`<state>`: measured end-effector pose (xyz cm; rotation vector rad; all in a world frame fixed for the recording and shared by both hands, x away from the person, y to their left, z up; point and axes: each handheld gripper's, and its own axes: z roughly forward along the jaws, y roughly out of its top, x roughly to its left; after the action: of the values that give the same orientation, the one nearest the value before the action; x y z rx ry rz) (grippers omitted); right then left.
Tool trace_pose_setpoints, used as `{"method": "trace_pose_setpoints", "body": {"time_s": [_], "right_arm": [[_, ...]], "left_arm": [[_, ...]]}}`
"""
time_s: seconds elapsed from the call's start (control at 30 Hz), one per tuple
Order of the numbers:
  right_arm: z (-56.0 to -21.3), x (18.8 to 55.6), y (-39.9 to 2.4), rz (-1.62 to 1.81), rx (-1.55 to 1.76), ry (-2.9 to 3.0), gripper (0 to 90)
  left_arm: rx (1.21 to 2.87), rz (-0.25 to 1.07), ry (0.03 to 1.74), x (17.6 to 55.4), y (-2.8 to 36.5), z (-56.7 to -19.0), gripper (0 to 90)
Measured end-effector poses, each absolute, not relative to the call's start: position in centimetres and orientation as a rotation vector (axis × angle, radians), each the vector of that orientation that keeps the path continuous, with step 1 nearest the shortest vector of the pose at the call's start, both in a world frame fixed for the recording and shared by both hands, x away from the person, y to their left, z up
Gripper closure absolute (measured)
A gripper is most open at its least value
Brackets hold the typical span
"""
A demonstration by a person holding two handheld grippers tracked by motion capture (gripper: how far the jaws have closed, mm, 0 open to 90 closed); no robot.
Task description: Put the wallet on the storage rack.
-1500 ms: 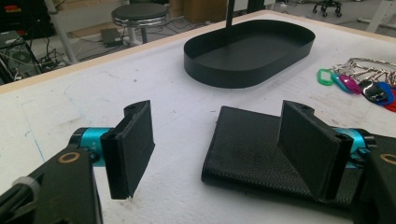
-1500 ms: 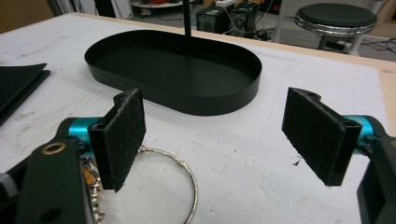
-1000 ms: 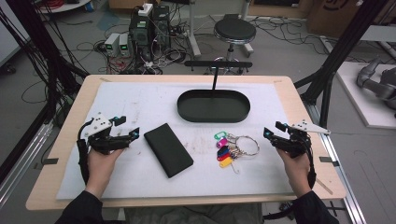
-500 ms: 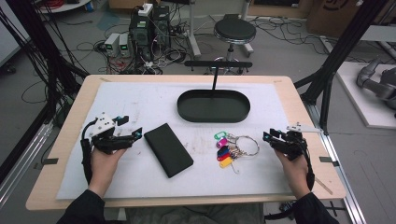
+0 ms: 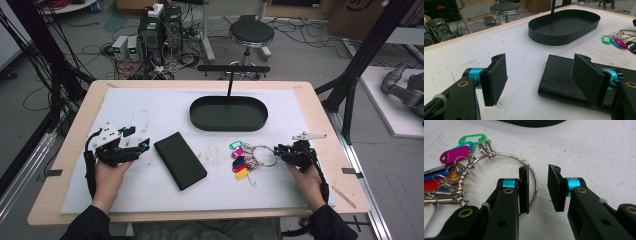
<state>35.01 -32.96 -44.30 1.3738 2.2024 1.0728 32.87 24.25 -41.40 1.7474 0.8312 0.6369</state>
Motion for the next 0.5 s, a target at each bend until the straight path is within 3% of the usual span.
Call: {"method": "trace_pose_setpoints", "body": {"time_s": [0.5], "right_arm": [[-44.7, 35.19, -32.37, 0.999, 1.353, 2.254, 75.1]], "left_arm": [[1.773, 0.61, 0.848, 33.01, 23.94, -41.78, 28.8]]}}
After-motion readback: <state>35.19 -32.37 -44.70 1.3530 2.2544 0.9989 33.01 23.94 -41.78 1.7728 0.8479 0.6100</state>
